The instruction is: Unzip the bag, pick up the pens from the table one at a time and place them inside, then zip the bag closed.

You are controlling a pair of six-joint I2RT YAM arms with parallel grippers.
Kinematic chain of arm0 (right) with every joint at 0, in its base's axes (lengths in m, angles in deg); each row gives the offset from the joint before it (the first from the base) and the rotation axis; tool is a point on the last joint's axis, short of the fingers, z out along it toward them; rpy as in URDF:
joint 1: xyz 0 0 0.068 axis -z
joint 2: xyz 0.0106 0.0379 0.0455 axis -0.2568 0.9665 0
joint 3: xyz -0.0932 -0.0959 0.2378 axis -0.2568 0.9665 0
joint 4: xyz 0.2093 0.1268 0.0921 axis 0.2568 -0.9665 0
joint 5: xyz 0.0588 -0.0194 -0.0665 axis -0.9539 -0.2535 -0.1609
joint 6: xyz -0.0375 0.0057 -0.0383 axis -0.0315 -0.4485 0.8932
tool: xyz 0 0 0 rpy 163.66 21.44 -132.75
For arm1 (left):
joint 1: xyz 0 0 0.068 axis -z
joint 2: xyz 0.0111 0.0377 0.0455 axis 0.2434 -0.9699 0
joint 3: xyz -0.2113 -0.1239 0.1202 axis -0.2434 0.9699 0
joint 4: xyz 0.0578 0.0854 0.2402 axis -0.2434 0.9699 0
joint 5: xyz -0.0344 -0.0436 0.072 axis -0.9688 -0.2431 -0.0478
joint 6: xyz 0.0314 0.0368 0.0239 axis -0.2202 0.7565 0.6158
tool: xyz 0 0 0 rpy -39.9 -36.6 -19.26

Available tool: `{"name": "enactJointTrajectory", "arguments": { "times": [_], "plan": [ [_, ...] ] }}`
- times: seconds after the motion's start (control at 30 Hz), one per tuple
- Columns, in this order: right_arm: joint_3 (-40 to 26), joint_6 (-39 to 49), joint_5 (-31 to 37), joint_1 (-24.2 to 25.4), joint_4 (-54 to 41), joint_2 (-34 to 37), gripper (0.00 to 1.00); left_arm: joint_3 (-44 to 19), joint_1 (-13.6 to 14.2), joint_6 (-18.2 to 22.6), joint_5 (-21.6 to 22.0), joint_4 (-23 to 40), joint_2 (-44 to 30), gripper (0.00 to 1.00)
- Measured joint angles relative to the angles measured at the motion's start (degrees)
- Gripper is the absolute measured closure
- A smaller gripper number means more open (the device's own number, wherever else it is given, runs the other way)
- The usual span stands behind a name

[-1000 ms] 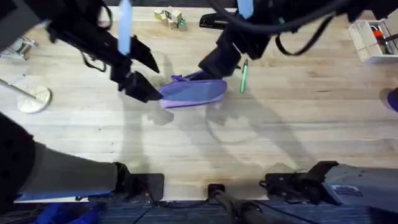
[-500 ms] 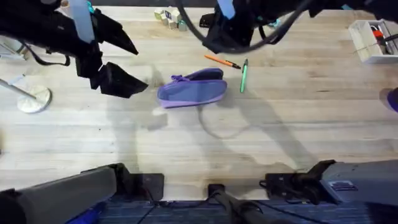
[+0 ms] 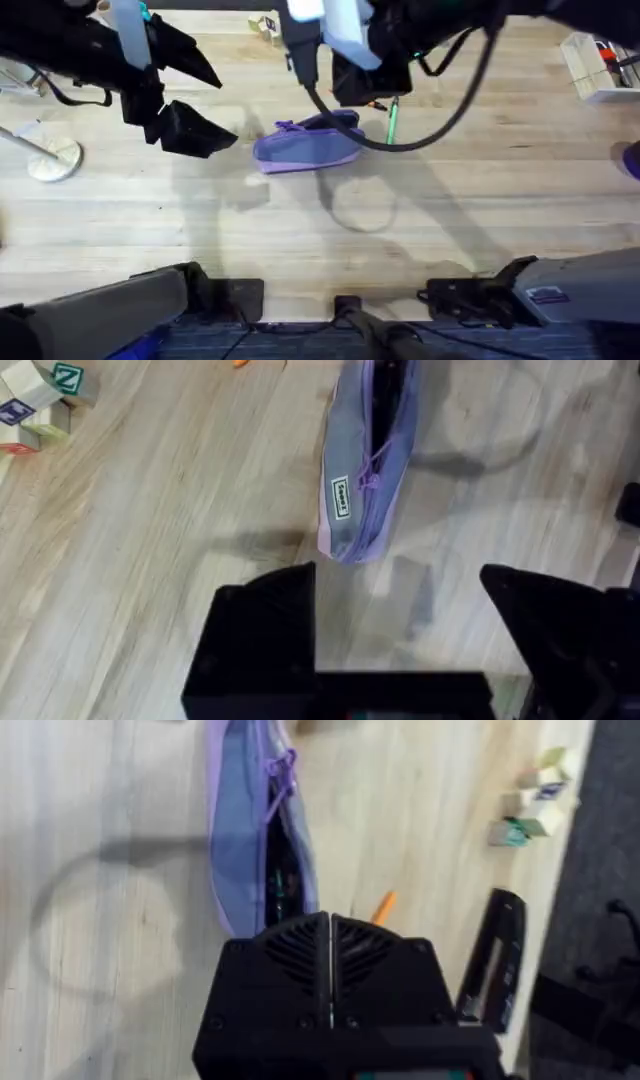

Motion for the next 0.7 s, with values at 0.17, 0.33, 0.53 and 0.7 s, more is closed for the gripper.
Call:
{"name": "enactJointTrajectory", "arguments": {
  "times": [0.17, 0.33, 0.53, 0.7],
  "plan": [
    [0.0, 1.3, -2.5, 0.0, 0.3, 4.8, 0.97, 0.0, 0.0, 0.0, 0.0, 0.0, 0.0, 0.005],
    [0.0, 1.7, -4.1, -0.1, 0.5, 8.1, 0.971, 0.0, 0.0, 0.0, 0.0, 0.0, 0.0, 0.007],
    [0.0, 1.9, -4.7, -0.1, 0.9, 9.9, 0.971, 0.0, 0.0, 0.0, 0.0, 0.0, 0.0, 0.006],
    [0.0, 1.9, -4.7, -0.1, 1.3, 10.4, 0.971, 0.0, 0.0, 0.0, 0.0, 0.0, 0.0, 0.007]
  ]
}}
